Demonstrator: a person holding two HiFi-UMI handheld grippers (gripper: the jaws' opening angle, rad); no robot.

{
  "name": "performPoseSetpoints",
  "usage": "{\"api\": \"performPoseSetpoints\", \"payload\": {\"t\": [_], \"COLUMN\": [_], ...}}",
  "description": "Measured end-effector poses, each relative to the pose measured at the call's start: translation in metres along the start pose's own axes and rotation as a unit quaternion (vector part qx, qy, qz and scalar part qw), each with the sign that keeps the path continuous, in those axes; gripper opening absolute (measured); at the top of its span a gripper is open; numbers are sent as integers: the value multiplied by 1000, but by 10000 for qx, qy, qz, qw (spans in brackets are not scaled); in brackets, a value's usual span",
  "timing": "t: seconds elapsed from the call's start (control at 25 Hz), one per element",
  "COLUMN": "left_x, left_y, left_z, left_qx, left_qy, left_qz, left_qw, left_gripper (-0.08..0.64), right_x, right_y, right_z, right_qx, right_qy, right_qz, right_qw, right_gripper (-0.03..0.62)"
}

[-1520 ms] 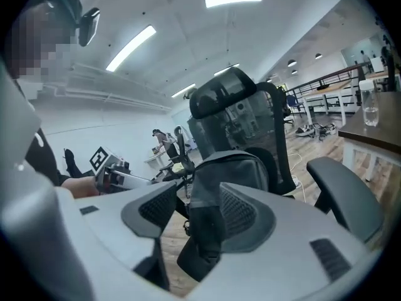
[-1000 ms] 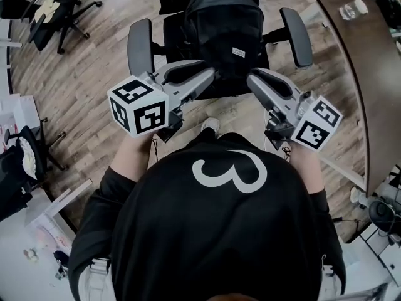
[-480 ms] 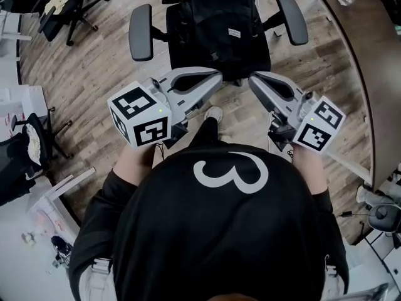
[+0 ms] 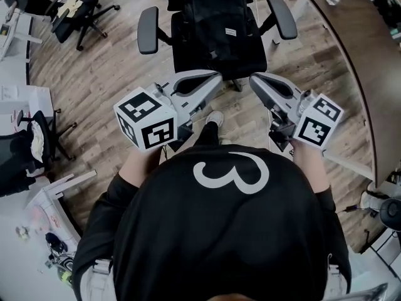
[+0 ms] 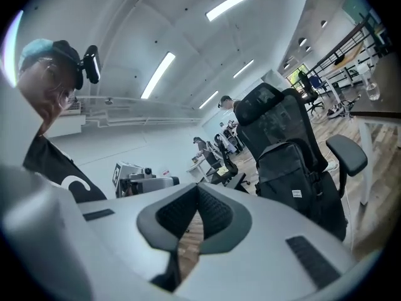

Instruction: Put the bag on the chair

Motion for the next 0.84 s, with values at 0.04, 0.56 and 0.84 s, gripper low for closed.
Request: {"api": "performPoseSetpoints", "payload": {"t": [0.04, 0.56, 0.84], "left_x": [5, 59, 90], "left_y": [-2, -24, -41], "left_z": [0, 7, 8], "left_qx": [29, 199, 242], "left_qy": [3, 246, 377], "left_qz": [11, 121, 270], "left_qw": [10000, 9994, 9986], "left_gripper": [17, 16, 16], "right_x": [-4, -54, -84], "right_y": [-2, -27, -42], "right_z": [-1, -12, -24], "right_qx": [2, 140, 170], "right_qy": [-2, -343, -499], "right_qz": [-3, 198, 324], "right_qw": [10000, 9991, 9981], "right_gripper": [25, 25, 25]}}
Point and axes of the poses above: the fingertips, and each gripper's own axes: y forward along the fingers, x to its right, z out of its top, the point moved 6 cm from there along -y, backward along the fingers, and after that the axes turned 10 degrees about y, right-handed, at the moved point
